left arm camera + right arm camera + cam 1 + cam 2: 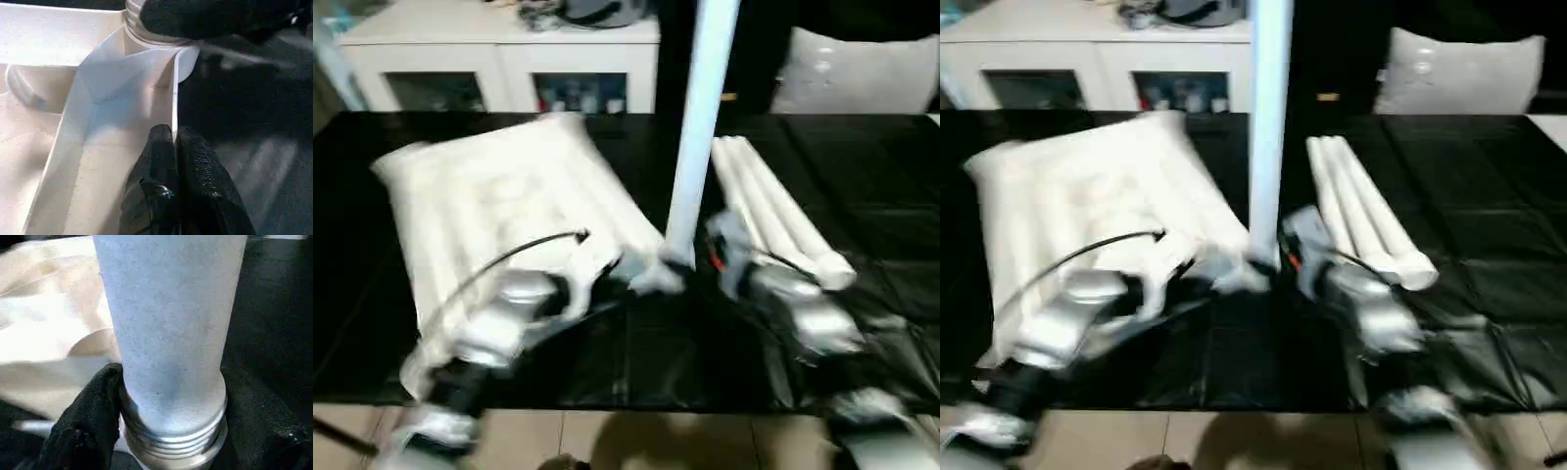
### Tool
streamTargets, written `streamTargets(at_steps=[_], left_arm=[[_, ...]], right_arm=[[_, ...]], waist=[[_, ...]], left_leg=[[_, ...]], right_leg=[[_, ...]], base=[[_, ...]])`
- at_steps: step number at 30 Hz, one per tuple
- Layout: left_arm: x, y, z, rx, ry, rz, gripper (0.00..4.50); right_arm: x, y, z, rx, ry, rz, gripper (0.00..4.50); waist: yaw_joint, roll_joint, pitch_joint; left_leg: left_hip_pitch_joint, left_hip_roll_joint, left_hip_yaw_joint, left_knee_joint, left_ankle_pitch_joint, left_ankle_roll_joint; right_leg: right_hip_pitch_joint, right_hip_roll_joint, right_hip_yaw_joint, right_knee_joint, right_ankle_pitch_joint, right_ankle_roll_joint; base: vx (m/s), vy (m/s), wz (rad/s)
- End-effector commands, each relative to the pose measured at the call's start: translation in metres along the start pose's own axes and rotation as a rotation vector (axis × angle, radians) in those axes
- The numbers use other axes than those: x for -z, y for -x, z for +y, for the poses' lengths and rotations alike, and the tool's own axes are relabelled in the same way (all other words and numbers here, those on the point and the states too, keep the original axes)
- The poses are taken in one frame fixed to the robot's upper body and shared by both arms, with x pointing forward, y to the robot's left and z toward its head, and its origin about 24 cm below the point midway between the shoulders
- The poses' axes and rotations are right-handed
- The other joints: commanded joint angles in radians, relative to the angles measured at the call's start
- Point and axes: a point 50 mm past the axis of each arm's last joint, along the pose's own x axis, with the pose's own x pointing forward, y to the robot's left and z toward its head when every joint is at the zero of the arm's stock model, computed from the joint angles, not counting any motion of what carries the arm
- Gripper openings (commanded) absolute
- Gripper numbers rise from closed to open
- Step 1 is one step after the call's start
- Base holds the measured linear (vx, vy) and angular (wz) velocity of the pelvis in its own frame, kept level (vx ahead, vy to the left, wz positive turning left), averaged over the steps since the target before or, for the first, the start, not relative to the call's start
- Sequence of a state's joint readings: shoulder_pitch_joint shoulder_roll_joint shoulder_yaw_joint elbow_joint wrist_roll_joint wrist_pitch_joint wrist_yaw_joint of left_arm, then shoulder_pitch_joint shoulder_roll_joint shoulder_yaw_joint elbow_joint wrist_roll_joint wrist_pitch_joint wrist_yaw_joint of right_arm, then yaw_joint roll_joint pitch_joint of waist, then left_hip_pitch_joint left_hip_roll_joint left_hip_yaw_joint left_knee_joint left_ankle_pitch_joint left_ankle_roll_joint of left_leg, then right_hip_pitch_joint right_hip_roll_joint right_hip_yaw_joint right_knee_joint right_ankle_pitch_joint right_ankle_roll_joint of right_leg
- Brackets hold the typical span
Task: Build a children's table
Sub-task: Rotate leg to tighten
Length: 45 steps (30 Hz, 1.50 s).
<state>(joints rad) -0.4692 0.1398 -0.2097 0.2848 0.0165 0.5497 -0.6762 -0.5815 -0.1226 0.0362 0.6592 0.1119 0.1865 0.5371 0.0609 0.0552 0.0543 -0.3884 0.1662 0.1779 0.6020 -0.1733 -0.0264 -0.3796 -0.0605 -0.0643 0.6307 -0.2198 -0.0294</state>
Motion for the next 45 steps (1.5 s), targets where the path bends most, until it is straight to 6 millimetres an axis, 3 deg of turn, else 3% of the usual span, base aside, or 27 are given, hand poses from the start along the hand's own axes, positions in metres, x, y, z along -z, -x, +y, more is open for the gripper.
streamTargets(at_steps=[1, 5, 8, 12, 13, 14, 16, 17, 18, 19, 20, 22, 29, 40, 41, 45], left_arm=[[-0.04, -0.02, -0.021, -0.02, -0.011, -0.148, 0.0], [-0.047, -0.025, -0.027, -0.045, -0.03, -0.153, 0.0], [-0.045, -0.021, -0.022, -0.059, -0.039, -0.14, 0.0], [-0.041, -0.02, -0.017, -0.077, -0.049, -0.121, 0.0], [-0.039, -0.019, -0.015, -0.079, -0.057, -0.112, 0.0], [-0.038, -0.019, -0.015, -0.079, -0.057, -0.111, 0.0], [-0.036, -0.018, -0.013, -0.077, -0.062, -0.105, 0.0], [-0.034, -0.017, -0.012, -0.065, -0.072, -0.097, 0.0], [-0.032, -0.016, -0.011, -0.052, -0.084, -0.091, 0.0], [-0.031, -0.016, -0.01, -0.042, -0.092, -0.088, 0.0], [-0.03, -0.015, -0.01, -0.026, -0.098, -0.084, 0.0], [-0.027, -0.012, -0.007, -0.001, -0.122, -0.07, 0.0], [-0.011, 0.001, -0.001, 0.157, -0.22, 0.017, 0.0], [0.003, 0.026, 0.01, 0.37, -0.335, 0.121, 0.0], [0.004, 0.029, 0.011, 0.394, -0.347, 0.133, 0.0], [0.004, 0.035, 0.012, 0.437, -0.363, 0.147, 0.0]], right_arm=[[0.011, -0.021, 0.027, 0.008, -0.036, 0.067, 2.68], [0.01, -0.024, 0.023, 0.067, -0.009, 0.067, 2.68], [0.011, -0.021, 0.017, 0.089, -0.005, 0.058, 3.38], [0.01, -0.016, 0.01, 0.093, 0.0, 0.03, 3.61], [0.009, -0.011, 0.006, 0.079, 0.005, 0.006, 3.73], [0.009, -0.011, 0.006, 0.078, 0.006, 0.005, 3.82], [0.007, -0.006, 0.001, 0.068, 0.016, -0.013, 3.89], [0.006, 0.001, -0.003, 0.049, 0.027, -0.028, 4.03], [0.005, 0.006, -0.008, 0.035, 0.042, -0.039, 4.15], [0.004, 0.01, -0.01, 0.024, 0.052, -0.046, 4.22], [0.003, 0.015, -0.013, 0.009, 0.068, -0.05, 4.26], [0.001, 0.026, -0.022, -0.027, 0.11, -0.054, 4.44], [-0.011, 0.056, -0.033, -0.255, 0.222, -0.034, 4.44], [-0.013, 0.065, -0.025, -0.477, 0.345, 0.041, 4.44], [-0.011, 0.065, -0.024, -0.498, 0.35, 0.058, 4.17], [-0.01, 0.065, -0.022, -0.53, 0.343, 0.072, 3.9]], waist=[[0.004, -0.016, -0.063], [0.014, -0.013, -0.074], [0.018, -0.009, -0.075], [0.019, -0.007, -0.07], [0.02, -0.001, -0.069], [0.022, -0.004, -0.069], [0.022, -0.003, -0.07], [0.024, 0.004, -0.07], [0.025, -0.002, -0.069], [0.028, 0.001, -0.073], [0.027, -0.003, -0.071], [0.027, 0.003, -0.072], [0.033, 0.003, -0.073], [0.046, 0.008, -0.071], [0.047, 0.002, -0.071], [0.051, 0.005, -0.072]], left_leg=[[0.015, 0.062, -0.03, -0.071, -0.182, 0.029], [0.01, 0.063, -0.029, -0.062, -0.108, 0.07], [0.01, 0.064, -0.028, -0.059, -0.085, 0.1], [0.013, 0.066, -0.028, -0.064, -0.145, 0.082], [0.014, 0.067, -0.029, -0.065, -0.161, 0.074], [0.014, 0.069, -0.03, -0.067, -0.169, 0.069], [0.014, 0.069, -0.03, -0.067, -0.165, 0.067], [0.014, 0.069, -0.031, -0.066, -0.164, 0.067], [0.014, 0.067, -0.03, -0.067, -0.164, 0.069], [0.013, 0.067, -0.031, -0.064, -0.149, 0.075], [0.01, 0.066, -0.03, -0.063, -0.144, 0.083], [0.011, 0.067, -0.03, -0.062, -0.146, 0.088], [0.01, 0.068, -0.032, -0.058, -0.15, 0.108], [0.016, 0.074, -0.031, -0.063, -0.182, 0.085], [0.017, 0.075, -0.029, -0.064, -0.18, 0.084], [0.016, 0.074, -0.03, -0.063, -0.167, 0.083]], right_leg=[[0.033, -0.098, 0.054, -0.097, -0.222, -0.192], [0.039, -0.097, 0.051, -0.081, -0.056, -0.214], [0.039, -0.095, 0.049, -0.075, 0.017, -0.23], [0.039, -0.098, 0.049, -0.084, -0.058, -0.225], [0.038, -0.098, 0.049, -0.086, -0.077, -0.219], [0.04, -0.097, 0.05, -0.087, -0.083, -0.213], [0.039, -0.096, 0.05, -0.084, -0.066, -0.218], [0.039, -0.097, 0.05, -0.083, -0.061, -0.218], [0.042, -0.094, 0.049, -0.087, -0.06, -0.21], [0.042, -0.096, 0.051, -0.08, -0.034, -0.212], [0.043, -0.096, 0.05, -0.082, -0.024, -0.213], [0.043, -0.096, 0.049, -0.083, -0.022, -0.219], [0.044, -0.095, 0.046, -0.082, -0.026, -0.225], [0.036, -0.094, 0.046, -0.078, -0.056, -0.241], [0.036, -0.094, 0.047, -0.078, -0.054, -0.24], [0.036, -0.095, 0.047, -0.075, -0.042, -0.243]], base=[[0.0, 0.0, 0.0], [0.0, 0.0, 0.0], [0.0, 0.0, 0.0], [0.0, 0.0, 0.0], [0.0, 0.0, 0.0], [0.0, 0.0, 0.0], [0.0, 0.0, 0.0], [0.0, 0.0, 0.0], [0.0, 0.0, 0.0], [0.0, 0.0, 0.0], [0.0, 0.0, 0.0], [0.0, 0.0, 0.0], [0.0, 0.0, 0.0], [0.0, 0.0, 0.0], [0.0, 0.0, 0.0], [0.0, 0.0, 0.0]])
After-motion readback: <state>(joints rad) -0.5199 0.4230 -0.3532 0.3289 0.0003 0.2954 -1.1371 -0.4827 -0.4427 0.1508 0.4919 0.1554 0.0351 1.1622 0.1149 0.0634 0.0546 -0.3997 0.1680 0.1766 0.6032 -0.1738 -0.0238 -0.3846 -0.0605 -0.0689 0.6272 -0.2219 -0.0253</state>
